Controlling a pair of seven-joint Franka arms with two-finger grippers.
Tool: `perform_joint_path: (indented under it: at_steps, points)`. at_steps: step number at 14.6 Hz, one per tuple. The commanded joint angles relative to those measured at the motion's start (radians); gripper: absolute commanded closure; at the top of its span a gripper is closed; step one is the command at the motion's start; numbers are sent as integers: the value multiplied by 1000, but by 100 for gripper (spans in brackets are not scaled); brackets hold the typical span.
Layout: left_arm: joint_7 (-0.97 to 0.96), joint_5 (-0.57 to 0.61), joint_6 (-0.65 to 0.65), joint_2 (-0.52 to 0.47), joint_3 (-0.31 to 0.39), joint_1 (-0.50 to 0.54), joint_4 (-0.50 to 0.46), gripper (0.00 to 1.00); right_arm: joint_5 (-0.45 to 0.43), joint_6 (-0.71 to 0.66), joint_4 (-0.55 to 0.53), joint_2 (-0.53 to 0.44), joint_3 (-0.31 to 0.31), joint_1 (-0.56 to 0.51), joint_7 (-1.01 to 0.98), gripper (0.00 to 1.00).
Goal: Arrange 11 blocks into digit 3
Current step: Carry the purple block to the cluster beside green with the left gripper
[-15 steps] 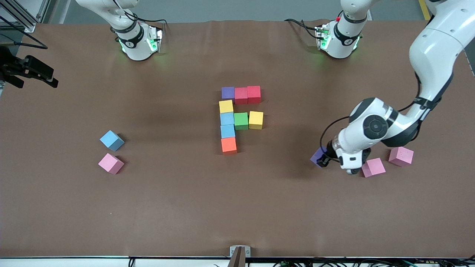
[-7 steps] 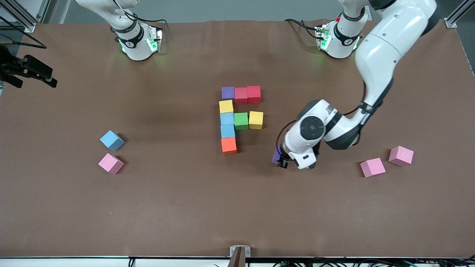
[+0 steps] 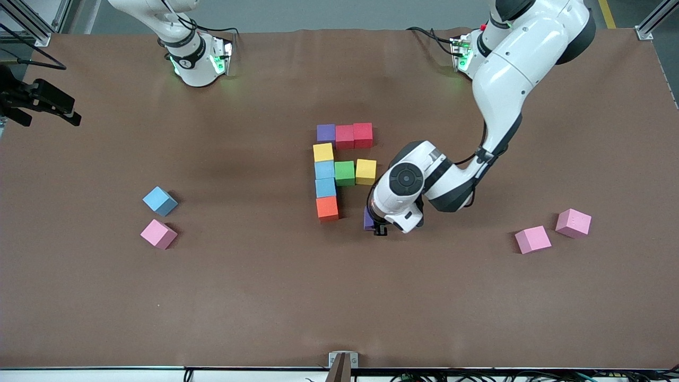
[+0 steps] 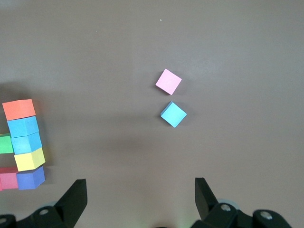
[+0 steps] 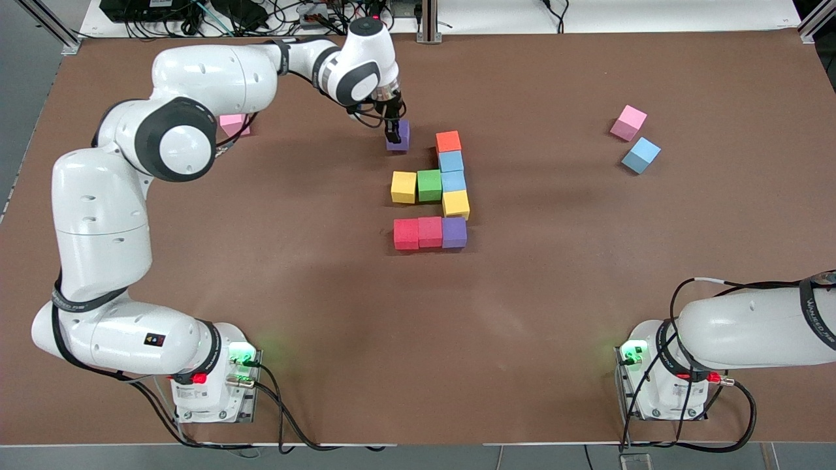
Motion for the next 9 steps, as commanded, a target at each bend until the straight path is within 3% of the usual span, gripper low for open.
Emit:
perform_joint_path:
  at_steps: [1, 9]
  points:
    - [-41, -19, -8, 10, 8, -35, 29, 73, -8, 2, 8, 2, 6, -9, -6, 0]
    - [-169, -19, -8, 43, 10, -93, 78, 73, -8, 2, 6, 2, 6, -8, -6, 0]
